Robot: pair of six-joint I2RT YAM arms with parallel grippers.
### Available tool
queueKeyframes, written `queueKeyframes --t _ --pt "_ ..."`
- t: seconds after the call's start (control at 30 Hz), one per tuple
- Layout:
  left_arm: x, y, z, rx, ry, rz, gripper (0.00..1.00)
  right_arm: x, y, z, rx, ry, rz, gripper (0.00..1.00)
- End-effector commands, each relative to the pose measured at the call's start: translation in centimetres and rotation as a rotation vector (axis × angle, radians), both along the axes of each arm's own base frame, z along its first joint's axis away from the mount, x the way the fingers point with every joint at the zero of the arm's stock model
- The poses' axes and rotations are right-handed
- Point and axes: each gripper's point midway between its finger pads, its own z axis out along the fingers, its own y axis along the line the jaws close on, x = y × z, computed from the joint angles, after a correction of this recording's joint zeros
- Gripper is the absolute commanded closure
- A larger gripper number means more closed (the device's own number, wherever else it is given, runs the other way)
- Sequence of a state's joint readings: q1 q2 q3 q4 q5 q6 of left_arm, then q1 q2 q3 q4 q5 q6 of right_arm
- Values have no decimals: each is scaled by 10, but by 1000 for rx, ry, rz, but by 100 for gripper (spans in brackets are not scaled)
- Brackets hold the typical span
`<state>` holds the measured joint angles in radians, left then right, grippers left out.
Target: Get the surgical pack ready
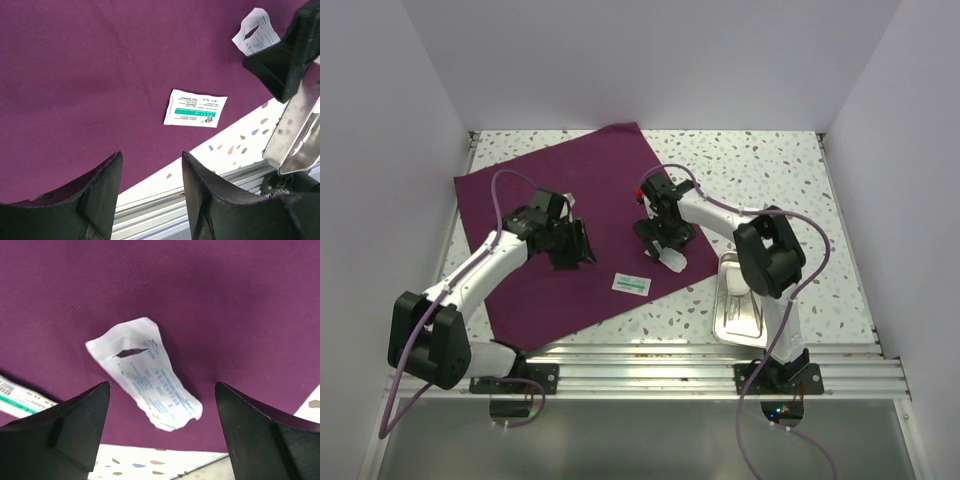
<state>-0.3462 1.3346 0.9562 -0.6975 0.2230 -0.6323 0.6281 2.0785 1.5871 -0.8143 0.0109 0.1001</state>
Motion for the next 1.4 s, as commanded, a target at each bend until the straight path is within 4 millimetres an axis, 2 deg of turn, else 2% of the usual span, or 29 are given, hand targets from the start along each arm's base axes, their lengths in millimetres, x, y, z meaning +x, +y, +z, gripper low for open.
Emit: queueKeyframes --t 0.0,0.23,0.33,0.43,0.57,0.87,1.1,1.2,1.23,1.3,1.37 --pt "8 -3 8 -32 -45 -8 45 8 7 -5 -15 -26 19 12" --pt "8 -2 7 -29 -48 -5 45 7 6 -8 -51 -32 14 25" --pt "7 -2 7 -29 -47 -3 45 8 4 -3 -51 -40 6 38" --pt "7 -2 6 -30 -47 -4 45 6 5 1 -42 -39 0 44" --pt "7 -2 6 -29 -48 -5 45 7 6 10 -31 -53 -6 48" --pt "7 -1 6 -26 -49 -10 45 10 5 42 -5 -105 -30 52" --pt "7 -2 7 -28 -51 -14 45 5 -8 64 -21 -135 -64 55" --pt "8 -2 8 -28 -54 -18 45 0 -21 73 -30 -132 -104 56" --pt "8 -2 8 -27 -53 -19 45 -5 -31 72 -45 -114 -123 56" --pt "9 -1 9 -23 -57 -22 45 -10 -47 85 -46 -133 -164 56" --pt "10 0 9 -20 -57 -20 45 -21 -77 83 -84 -98 -225 56"
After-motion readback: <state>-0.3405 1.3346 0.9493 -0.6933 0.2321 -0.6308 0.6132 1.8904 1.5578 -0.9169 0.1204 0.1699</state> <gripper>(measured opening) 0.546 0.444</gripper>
